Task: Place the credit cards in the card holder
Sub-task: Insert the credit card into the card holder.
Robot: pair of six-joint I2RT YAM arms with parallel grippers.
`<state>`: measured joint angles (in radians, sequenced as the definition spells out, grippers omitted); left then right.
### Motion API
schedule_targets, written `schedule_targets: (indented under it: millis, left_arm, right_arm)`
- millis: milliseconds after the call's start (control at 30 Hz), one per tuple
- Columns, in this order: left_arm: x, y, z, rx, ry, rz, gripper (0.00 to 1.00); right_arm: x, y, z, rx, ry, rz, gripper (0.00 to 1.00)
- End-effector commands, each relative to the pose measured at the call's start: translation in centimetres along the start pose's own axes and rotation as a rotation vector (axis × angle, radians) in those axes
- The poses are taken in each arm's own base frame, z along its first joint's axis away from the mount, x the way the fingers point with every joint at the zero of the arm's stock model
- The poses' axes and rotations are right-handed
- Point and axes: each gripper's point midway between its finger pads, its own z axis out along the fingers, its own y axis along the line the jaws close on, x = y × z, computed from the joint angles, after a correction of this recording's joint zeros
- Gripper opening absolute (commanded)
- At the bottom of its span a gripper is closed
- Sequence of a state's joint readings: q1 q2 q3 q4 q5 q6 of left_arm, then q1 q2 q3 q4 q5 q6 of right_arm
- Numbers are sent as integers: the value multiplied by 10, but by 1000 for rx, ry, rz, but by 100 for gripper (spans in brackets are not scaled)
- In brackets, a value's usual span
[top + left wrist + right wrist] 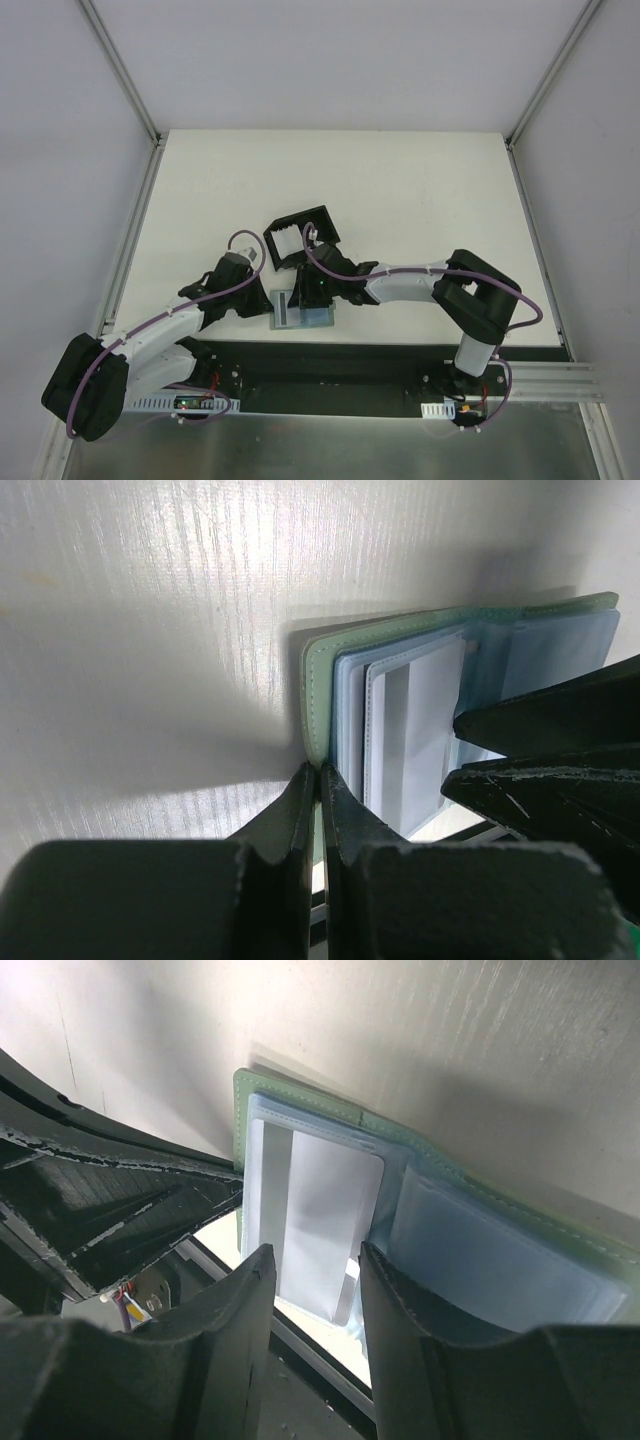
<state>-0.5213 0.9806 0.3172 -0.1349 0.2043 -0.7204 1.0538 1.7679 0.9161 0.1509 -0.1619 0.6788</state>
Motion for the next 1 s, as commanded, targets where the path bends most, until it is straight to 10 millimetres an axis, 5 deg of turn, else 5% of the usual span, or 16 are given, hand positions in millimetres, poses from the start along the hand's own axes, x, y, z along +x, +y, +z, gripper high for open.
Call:
schedule_targets:
  millis: [0, 333, 600, 733, 967]
  left_arm:
    - [0, 4, -1, -12, -4, 5, 0]
    - [-1, 3, -2, -9, -7, 4, 0]
    - [-2, 2, -2, -6, -11, 5, 0]
    - [-2, 2, -2, -5, -12, 4, 0]
    - [-3, 3, -2, -5, -18, 5, 0]
  right_arm:
    - [-5, 28, -5, -86, -11, -43, 41]
    - [-7, -3, -15, 64, -55, -38, 44]
    - [-2, 37, -6, -62, 0, -107, 38]
    - [-6, 40, -9, -61, -16, -120, 27]
    - [-26, 28, -32, 9, -88, -161, 43]
